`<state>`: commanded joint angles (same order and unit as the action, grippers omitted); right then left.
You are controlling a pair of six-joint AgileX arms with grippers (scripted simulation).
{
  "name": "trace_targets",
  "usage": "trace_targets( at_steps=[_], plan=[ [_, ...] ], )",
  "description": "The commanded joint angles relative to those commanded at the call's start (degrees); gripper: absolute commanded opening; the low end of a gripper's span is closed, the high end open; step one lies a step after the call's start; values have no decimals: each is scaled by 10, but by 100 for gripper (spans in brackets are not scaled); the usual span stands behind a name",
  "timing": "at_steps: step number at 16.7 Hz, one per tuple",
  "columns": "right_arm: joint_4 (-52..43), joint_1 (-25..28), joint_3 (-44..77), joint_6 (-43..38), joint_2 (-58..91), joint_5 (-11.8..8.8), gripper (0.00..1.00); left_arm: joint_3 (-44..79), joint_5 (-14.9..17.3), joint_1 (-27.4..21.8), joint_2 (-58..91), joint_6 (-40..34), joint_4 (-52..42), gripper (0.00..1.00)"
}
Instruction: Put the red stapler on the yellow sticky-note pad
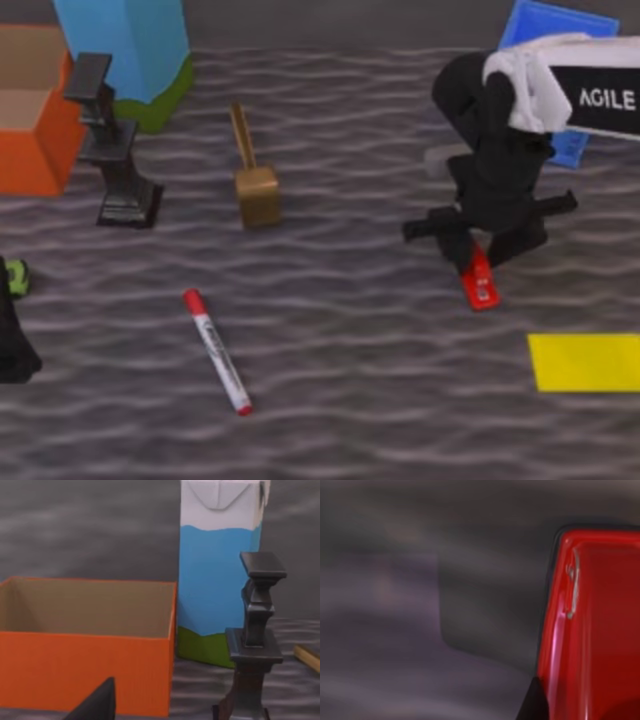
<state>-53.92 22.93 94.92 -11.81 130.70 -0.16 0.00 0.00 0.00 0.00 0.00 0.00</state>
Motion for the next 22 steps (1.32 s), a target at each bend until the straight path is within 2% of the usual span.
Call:
trace_targets(
  at_steps=[8, 15, 18, 22],
  plan=[
    [-175, 3, 121, 2, -47, 0, 0, 0, 0, 0, 0, 0, 0, 100],
    [-186, 0, 129, 8, -54, -1, 0, 0, 0, 0, 0, 0, 0, 100],
    [-187, -4, 114, 63, -68, 0, 0, 0, 0, 0, 0, 0, 0, 100],
    [-188, -17, 65, 215, -109, 3, 0, 0, 0, 0, 0, 0, 0, 100]
  ],
)
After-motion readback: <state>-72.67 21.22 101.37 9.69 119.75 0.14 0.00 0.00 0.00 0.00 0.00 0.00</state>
